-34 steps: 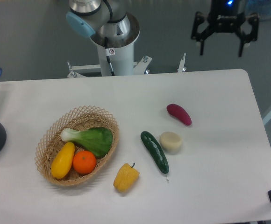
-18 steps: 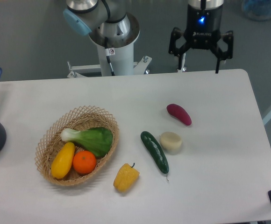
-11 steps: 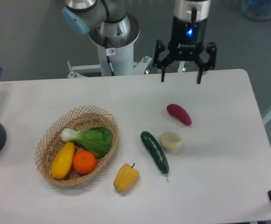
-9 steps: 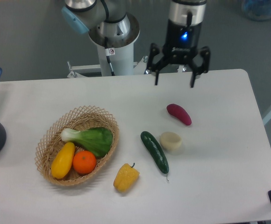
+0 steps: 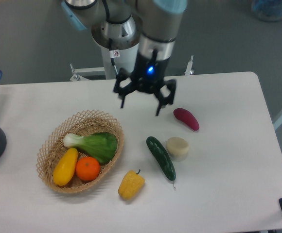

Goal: Pick up the mango from the basket
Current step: 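Lower the gripper into the basket over the yellow mango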

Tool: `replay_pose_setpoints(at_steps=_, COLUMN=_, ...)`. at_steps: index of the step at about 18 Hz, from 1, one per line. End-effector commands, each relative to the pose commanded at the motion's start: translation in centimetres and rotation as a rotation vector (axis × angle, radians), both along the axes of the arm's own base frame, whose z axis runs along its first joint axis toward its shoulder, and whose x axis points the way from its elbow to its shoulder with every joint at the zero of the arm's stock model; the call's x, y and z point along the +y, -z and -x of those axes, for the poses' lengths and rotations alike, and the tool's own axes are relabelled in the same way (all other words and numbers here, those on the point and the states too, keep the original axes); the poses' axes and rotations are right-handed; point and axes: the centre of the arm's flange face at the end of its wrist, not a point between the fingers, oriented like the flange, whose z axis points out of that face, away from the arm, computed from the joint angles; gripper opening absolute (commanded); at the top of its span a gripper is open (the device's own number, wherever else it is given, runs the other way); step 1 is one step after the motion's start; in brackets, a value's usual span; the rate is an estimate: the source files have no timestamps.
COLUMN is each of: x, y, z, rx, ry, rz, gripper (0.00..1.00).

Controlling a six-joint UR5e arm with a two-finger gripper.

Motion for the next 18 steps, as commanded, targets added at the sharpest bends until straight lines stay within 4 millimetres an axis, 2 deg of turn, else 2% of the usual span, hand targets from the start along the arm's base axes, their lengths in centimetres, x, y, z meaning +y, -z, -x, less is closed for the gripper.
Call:
replay_pose_setpoints(at_steps=4, x=3.1, y=2.5, z=-2.5, rx=-0.034, ry=0.061, rz=0.033, gripper=1.00)
replay_pose_setpoints(at_steps=7, x=6.2, y=4.0, z=-3.4, rx=-0.055, ry=0.010, rz=0.062, gripper=1.00)
replay_pose_setpoints(at_steps=11, x=9.7, y=6.9, z=-5.8, rx=-0.014, ry=0.039, rz=0.068, gripper=1.00)
replay_pose_setpoints(at_steps=13, x=11.0, y=8.7, z=-7.0, rx=-0.011, ry=0.070, rz=0.073, gripper=1.00)
replay_pose_setpoints(at_steps=15, x=11.6, y=9.6, z=-7.2, rx=-0.010, ry=0.080, rz=0.073, gripper=1.00)
replay_pose_setpoints(at_steps=17, x=13.1, y=11.1, z=-9.3, rx=-0.001, ry=0.120, rz=0.073, gripper=1.00)
replay_pose_setpoints(at_steps=18, x=13.5, y=11.8, z=-9.8, rx=0.012, ry=0.125, rz=0.080, gripper=1.00)
